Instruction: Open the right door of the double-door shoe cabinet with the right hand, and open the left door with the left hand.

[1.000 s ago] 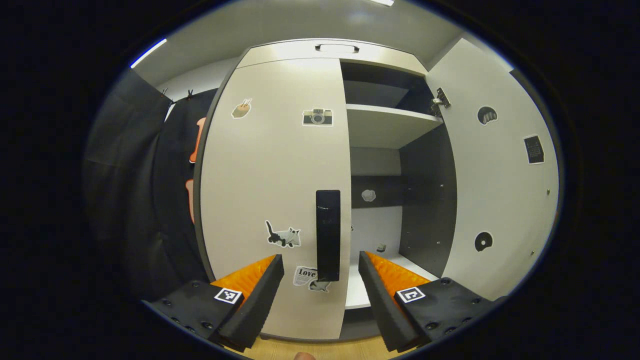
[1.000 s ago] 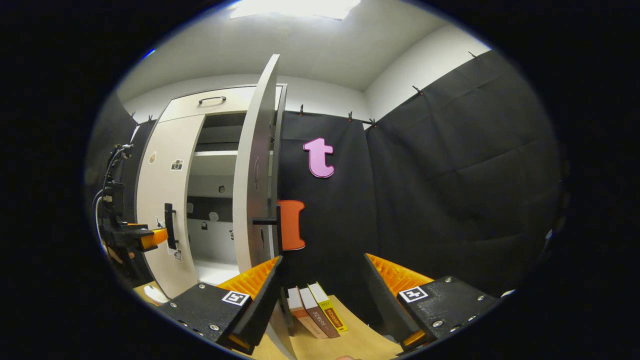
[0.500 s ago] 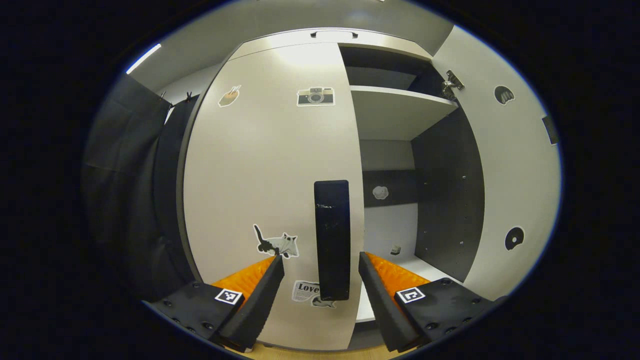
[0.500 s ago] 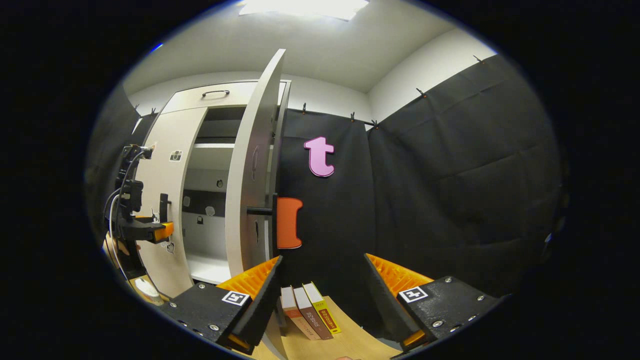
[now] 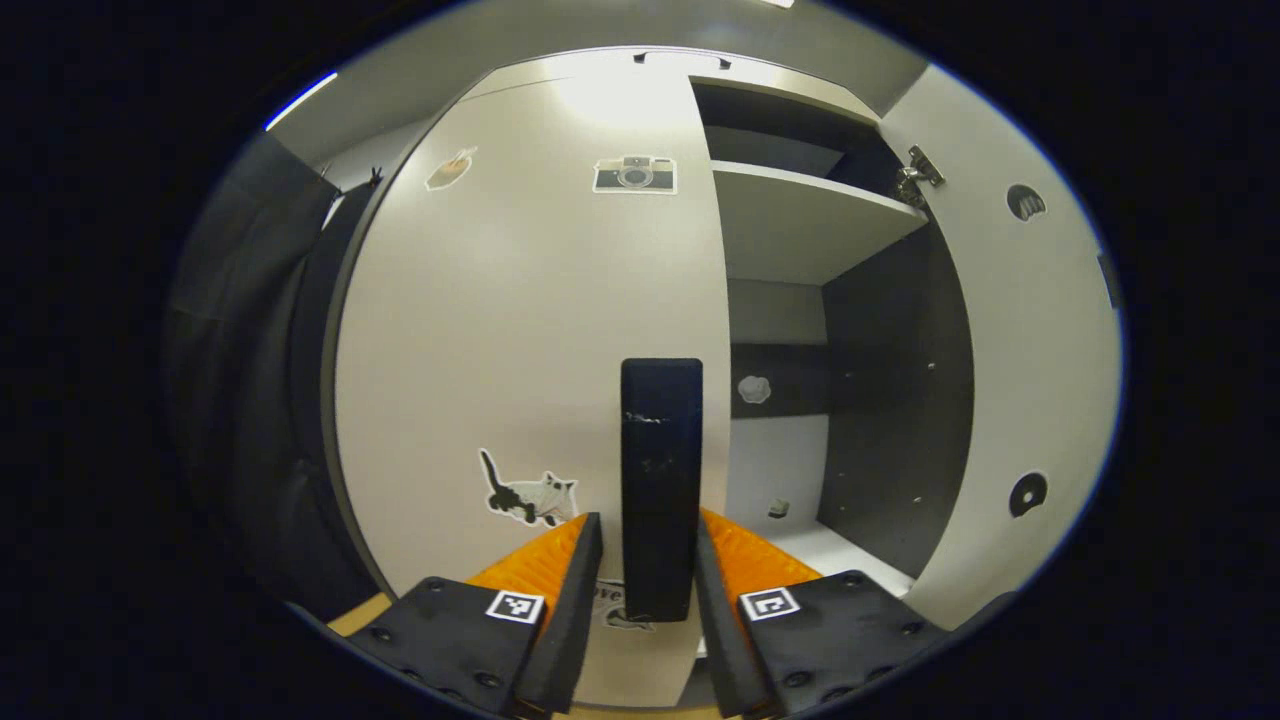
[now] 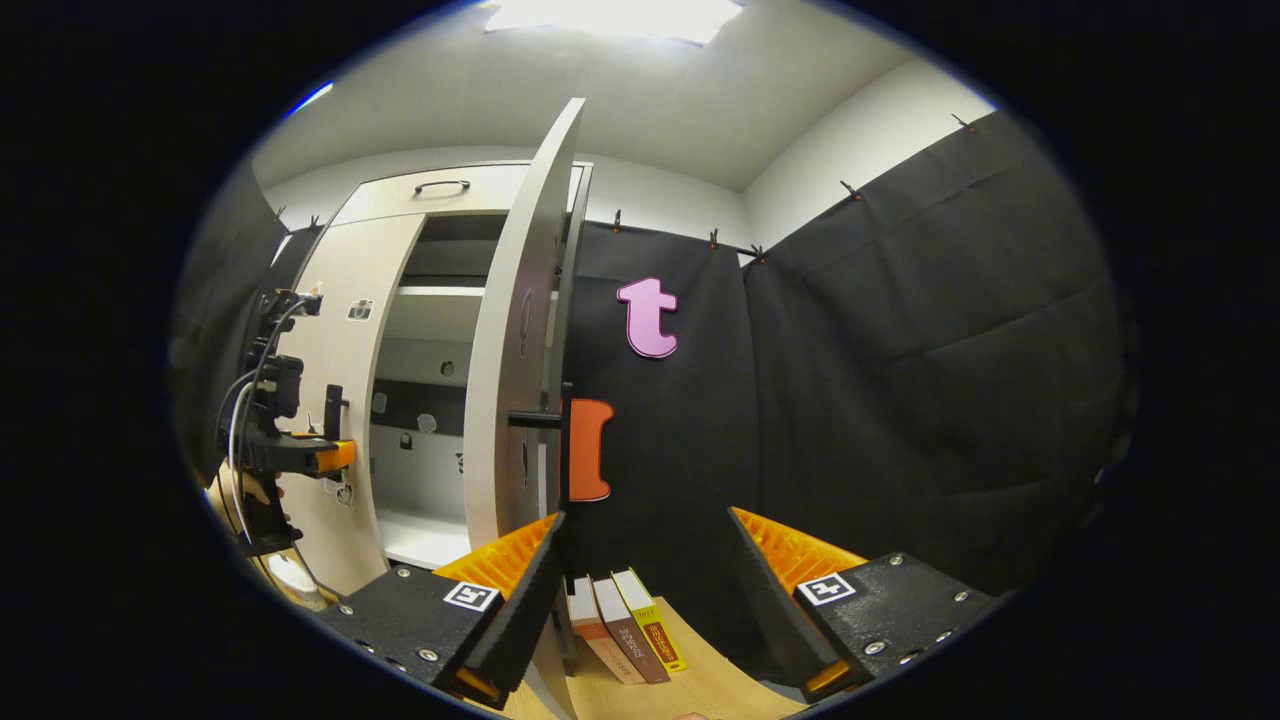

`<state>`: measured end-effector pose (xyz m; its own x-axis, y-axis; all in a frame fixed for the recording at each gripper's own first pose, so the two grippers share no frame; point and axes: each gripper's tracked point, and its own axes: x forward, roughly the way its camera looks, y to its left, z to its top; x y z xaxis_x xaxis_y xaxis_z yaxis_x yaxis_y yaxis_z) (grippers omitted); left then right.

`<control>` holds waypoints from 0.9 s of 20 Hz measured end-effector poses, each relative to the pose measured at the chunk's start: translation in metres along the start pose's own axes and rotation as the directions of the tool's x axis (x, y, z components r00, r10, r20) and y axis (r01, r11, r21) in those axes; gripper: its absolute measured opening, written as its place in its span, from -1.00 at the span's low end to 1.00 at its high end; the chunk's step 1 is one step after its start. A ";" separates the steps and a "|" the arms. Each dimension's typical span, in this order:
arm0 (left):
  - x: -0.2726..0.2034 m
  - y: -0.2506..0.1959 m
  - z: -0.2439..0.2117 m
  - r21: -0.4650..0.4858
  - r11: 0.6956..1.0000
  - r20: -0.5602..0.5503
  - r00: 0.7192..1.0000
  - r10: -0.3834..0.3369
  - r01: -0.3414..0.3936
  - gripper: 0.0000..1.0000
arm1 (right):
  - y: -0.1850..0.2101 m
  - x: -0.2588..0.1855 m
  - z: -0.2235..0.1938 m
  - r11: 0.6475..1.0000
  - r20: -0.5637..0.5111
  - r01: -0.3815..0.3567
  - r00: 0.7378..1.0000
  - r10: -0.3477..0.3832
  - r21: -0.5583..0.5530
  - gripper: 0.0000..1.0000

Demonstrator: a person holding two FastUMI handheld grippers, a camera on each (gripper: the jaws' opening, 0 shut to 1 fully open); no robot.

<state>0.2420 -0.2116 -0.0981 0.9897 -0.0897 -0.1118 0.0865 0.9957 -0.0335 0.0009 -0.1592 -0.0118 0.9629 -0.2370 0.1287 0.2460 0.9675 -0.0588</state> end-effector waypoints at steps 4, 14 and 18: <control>-0.001 -0.002 -0.002 0.063 0.998 -0.014 1.000 -0.002 0.003 -0.22 | 0.003 -0.003 0.000 1.000 -0.003 -0.007 1.000 0.007 -0.005 0.86; -0.011 0.001 -0.006 0.087 0.989 -0.031 0.993 -0.116 0.118 -0.79 | -0.005 -0.015 -0.001 1.000 -0.020 -0.007 1.000 0.008 0.025 0.86; -0.012 0.005 -0.004 0.056 0.986 -0.031 0.987 -0.156 0.158 -0.79 | -0.003 -0.018 0.004 0.999 -0.003 -0.035 0.999 0.035 0.033 0.85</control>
<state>0.2302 -0.2061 -0.1008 0.9600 -0.2446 -0.1363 0.2476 0.9688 0.0055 -0.0175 -0.1573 -0.0096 0.9713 -0.2029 0.1238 0.2081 0.9776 -0.0302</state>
